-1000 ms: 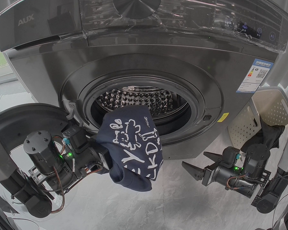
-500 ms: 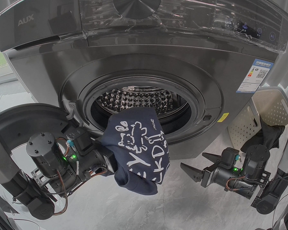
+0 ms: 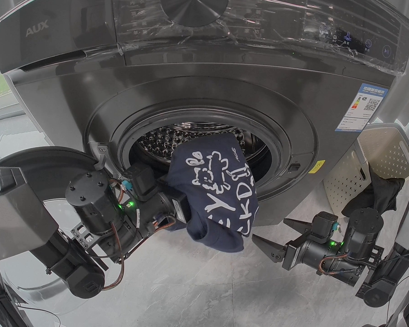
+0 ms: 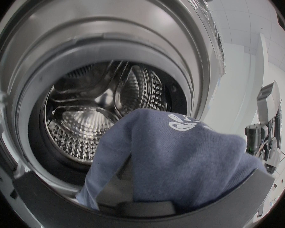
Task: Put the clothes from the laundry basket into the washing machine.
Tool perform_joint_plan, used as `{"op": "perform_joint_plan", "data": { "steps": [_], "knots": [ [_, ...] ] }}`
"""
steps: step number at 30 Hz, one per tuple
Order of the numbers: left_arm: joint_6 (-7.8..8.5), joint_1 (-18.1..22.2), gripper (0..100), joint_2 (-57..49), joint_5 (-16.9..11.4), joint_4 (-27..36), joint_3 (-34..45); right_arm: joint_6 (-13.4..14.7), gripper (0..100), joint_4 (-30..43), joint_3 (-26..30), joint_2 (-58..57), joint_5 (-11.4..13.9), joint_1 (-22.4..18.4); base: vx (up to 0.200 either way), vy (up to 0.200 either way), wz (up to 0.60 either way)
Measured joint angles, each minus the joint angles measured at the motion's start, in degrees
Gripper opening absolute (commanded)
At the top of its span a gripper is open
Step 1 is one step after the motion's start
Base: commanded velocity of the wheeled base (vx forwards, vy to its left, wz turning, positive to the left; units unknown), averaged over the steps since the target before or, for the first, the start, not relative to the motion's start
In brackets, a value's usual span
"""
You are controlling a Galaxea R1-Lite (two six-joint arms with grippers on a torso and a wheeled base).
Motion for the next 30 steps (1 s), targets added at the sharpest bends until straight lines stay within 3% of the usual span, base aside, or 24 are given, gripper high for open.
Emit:
{"op": "perform_joint_plan", "data": {
  "steps": [6, 9, 22, 26, 30],
  "knots": [
    [-0.09, -0.09, 0, 0.46, 0.01, 0.07, 5.36, 0.06, 100, 0.0, 0.0, 0.02, -0.21, 0.48, 0.0, 0.0, 0.0],
    [-0.11, -0.2, 0, 0.33, -0.13, 0.02, 6.44, 0.13, 100, -0.01, 0.0, 0.02, -0.23, 0.69, 0.2, 0.0, 0.0],
    [0.21, -0.88, 0, 2.8, -0.16, 0.07, 1.48, 0.15, 100, -0.01, -0.02, 0.09, -0.27, 1.0, 0.0, 0.0, 0.0],
    [0.57, -0.68, 0, 5.57, 1.56, 0.11, -3.32, 0.17, 100, -0.01, 0.02, 0.11, -0.34, 1.28, 0.0, 0.0, 0.0],
    [0.9, -0.41, 0, 9.24, 5.36, 0.16, -9.96, 0.17, 100, 0.0, 0.06, 0.16, -0.34, 1.49, 0.0, 0.0, 0.0]
  ]
}}
